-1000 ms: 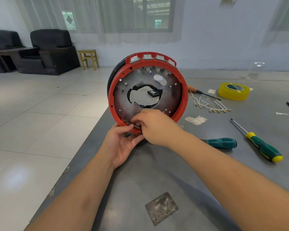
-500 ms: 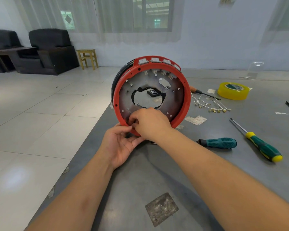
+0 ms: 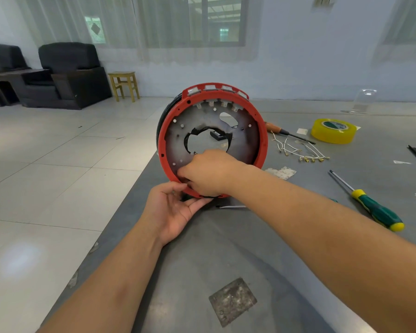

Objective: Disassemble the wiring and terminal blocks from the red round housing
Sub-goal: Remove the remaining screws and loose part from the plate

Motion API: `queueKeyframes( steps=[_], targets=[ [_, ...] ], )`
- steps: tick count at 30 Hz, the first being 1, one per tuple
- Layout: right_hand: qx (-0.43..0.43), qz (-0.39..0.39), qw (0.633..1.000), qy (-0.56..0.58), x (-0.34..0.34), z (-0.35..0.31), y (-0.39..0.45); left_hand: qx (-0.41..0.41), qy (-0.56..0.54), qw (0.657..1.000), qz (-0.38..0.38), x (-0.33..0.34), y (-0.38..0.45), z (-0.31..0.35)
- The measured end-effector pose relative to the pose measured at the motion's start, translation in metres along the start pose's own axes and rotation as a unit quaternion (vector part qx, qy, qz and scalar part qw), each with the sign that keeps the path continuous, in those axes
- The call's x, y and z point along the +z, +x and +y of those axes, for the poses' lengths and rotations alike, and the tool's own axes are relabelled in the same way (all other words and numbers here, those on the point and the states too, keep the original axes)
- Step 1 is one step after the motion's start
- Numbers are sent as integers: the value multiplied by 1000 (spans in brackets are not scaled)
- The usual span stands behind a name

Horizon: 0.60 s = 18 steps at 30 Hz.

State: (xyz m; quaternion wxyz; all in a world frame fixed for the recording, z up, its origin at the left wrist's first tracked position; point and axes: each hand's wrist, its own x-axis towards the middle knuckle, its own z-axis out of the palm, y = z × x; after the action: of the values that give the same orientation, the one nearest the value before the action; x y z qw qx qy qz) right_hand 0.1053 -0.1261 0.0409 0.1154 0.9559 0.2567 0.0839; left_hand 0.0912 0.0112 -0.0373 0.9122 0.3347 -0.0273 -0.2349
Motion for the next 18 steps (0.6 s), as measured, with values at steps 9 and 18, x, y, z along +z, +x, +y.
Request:
queueKeyframes(
  steps=[9, 18],
  targets=[
    [-24, 17, 999, -36, 2, 0, -1, -5, -4, 1000, 5, 0, 1, 0],
    [-97, 1, 985, -141, -8, -12, 5, 11, -17, 1000, -8, -3, 3, 1]
  ],
)
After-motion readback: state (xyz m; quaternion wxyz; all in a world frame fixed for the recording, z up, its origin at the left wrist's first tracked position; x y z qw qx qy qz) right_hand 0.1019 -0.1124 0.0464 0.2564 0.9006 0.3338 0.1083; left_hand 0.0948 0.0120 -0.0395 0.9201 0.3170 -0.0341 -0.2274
